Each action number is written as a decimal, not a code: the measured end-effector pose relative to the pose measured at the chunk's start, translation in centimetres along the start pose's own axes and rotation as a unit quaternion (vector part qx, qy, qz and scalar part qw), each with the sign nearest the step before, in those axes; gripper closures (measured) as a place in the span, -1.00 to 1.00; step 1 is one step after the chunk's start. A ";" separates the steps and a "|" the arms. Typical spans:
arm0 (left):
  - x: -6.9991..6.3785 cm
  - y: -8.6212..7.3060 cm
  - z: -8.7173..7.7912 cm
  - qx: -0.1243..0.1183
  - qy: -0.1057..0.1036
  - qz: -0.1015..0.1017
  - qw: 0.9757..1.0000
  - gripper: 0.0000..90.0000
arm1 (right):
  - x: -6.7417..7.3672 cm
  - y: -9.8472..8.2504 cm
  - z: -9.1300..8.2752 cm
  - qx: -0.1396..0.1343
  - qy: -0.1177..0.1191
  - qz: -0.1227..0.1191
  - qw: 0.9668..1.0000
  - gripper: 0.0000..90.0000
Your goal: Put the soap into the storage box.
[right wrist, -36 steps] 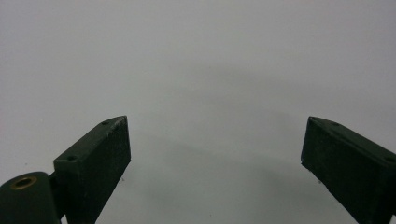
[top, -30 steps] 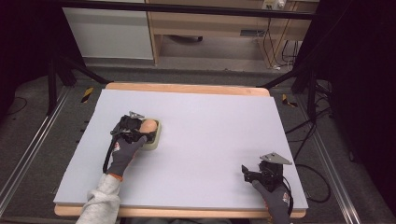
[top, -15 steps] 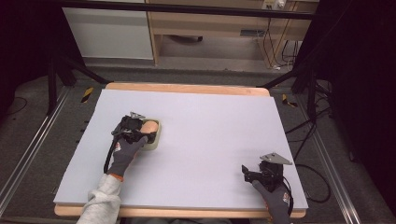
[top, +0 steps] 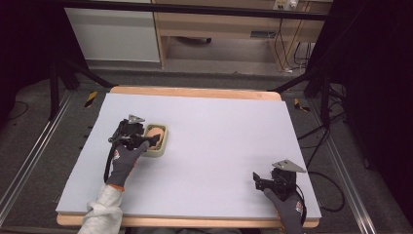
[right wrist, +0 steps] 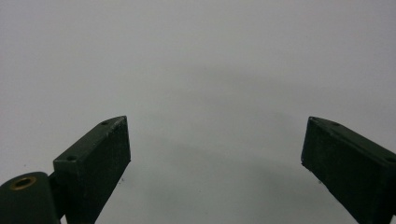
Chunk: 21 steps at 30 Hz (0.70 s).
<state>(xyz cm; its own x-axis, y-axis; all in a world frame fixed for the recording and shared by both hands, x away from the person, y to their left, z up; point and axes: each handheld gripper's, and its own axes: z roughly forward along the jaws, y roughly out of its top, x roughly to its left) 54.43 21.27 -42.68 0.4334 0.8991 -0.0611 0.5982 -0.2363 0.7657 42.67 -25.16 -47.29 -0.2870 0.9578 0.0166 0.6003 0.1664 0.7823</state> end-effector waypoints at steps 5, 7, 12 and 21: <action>-0.4 -0.8 -1.2 -0.010 -0.007 0.014 1.000 -0.44 | -0.1 0.0 -0.1 -0.003 -0.004 0.003 1.000 -0.81; -0.5 -1.2 -1.6 -0.013 -0.009 0.018 1.000 -0.47 | -0.2 -0.1 -0.2 -0.003 -0.004 0.006 1.000 -0.81; -0.5 -1.8 -2.9 -0.030 -0.018 0.010 0.999 -0.54 | -0.3 -0.1 -0.2 -0.001 -0.006 0.010 1.000 -0.81; -0.6 -4.1 -4.1 -0.032 -0.015 0.022 0.999 -0.60 | -0.6 -0.2 -0.2 -0.001 -0.016 0.019 1.000 -0.82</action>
<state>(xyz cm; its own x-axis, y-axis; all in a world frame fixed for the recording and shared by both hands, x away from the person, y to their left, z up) 48.89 23.19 -43.18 0.4789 0.8767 -0.0458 0.5342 -0.2496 0.8077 42.53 -25.81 -47.33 -0.2408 0.9702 0.0258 0.6089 0.1303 0.7825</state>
